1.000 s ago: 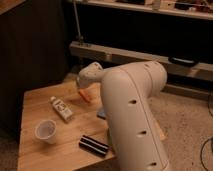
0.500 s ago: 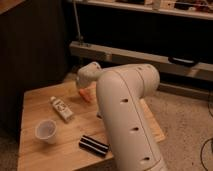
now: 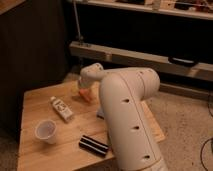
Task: Drag the pepper across the table
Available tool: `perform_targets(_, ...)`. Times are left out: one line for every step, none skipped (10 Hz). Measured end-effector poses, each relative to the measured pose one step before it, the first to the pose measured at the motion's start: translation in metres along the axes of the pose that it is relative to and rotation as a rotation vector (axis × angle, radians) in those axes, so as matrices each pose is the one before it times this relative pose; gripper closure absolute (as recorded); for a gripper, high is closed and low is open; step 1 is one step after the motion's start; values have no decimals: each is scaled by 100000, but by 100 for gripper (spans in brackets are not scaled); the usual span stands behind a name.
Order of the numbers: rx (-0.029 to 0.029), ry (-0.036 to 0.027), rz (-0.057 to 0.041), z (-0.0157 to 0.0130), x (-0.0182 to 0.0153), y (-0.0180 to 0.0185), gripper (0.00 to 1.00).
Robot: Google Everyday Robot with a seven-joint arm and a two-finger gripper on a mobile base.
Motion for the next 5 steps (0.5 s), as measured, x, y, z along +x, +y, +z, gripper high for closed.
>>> perform_targets(-368, 346, 530, 267, 98, 8, 49)
perform_targets(36, 471, 305, 216, 162, -87, 59)
perform_targets(194, 292, 63, 122, 76, -92, 69)
perform_targets(247, 189, 485, 46, 91, -143, 78)
perform_targets(-49, 13, 694, -189, 192, -302, 79)
